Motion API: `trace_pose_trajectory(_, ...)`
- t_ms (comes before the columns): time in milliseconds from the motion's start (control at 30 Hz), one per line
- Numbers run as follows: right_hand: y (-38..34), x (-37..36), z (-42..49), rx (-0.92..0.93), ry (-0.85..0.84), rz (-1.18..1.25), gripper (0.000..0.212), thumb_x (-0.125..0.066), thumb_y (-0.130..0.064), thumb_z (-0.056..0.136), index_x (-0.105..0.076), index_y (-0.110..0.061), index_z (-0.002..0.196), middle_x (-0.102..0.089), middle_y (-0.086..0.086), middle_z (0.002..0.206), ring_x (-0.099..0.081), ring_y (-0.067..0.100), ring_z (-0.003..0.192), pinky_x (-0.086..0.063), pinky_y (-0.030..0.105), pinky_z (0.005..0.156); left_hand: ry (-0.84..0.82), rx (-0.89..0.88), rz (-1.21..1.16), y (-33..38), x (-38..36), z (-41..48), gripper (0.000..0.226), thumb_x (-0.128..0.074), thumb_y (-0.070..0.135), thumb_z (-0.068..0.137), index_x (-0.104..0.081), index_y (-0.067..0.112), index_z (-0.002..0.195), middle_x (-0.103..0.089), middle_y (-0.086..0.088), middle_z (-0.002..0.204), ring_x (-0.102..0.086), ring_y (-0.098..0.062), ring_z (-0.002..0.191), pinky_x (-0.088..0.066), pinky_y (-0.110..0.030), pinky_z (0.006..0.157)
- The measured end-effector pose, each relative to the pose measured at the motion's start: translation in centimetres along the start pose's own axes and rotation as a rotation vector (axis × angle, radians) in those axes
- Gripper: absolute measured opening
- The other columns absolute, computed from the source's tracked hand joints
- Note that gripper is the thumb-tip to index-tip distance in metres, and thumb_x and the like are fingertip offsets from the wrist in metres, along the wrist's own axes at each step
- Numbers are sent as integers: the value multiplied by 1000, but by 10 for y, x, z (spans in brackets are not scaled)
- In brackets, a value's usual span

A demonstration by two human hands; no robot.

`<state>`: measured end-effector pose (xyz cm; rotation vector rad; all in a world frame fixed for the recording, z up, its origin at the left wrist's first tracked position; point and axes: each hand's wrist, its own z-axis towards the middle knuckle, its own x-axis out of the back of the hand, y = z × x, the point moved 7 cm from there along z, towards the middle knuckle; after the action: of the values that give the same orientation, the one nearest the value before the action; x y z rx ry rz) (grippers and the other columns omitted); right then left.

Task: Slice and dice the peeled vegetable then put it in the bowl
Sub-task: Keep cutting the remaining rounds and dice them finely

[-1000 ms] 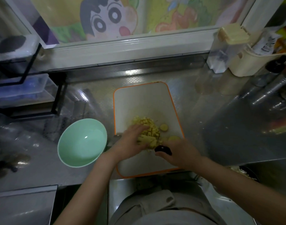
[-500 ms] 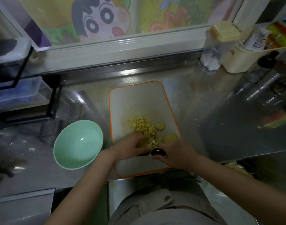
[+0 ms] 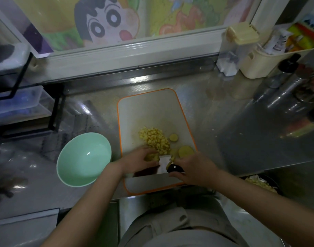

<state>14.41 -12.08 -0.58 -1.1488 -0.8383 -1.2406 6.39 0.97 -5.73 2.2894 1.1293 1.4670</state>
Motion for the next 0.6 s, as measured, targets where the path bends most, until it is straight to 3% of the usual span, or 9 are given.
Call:
trace_pose_trajectory(133, 4, 1, -1, -1, -21, -56, 35, -54, -61, 71, -66, -29, 65, -58, -8, 47, -50, 9, 36, -21, 17, 36, -9, 7, 13, -1, 0, 4, 46, -53, 34, 93, -46, 16, 135, -45, -4, 136, -43, -18, 123, -30, -20, 100)
trace_pose_trajectory(267, 10, -2, -6, -24, -32, -24, 44, -41, -62, 78, -64, -27, 65, -59, -7, 48, -52, 12, 36, -30, 17, 33, 0, 13, 31, -3, -3, 10, 41, -50, 28, 95, -47, 15, 134, -45, -9, 137, -43, -21, 124, -32, -26, 103)
trace_pose_trajectory(500, 25, -2, -22, -44, -109, -49, 43, -38, -62, 80, -63, -29, 69, -60, -8, 51, -56, 12, 39, -32, 17, 37, 47, 25, -20, -12, -4, 11, 40, -54, 21, 93, -49, 11, 132, -45, -9, 137, -42, -22, 126, -30, -20, 100)
trace_pose_trajectory(600, 32, 1, -30, -68, -175, -56, 53, -29, -65, 81, -66, -28, 82, -67, -4, 65, -65, 16, 56, -41, 24, 46, 80, 37, -48, -17, -1, 11, 39, -58, 19, 91, -53, 10, 128, -49, -10, 133, -45, -21, 123, -31, -14, 93)
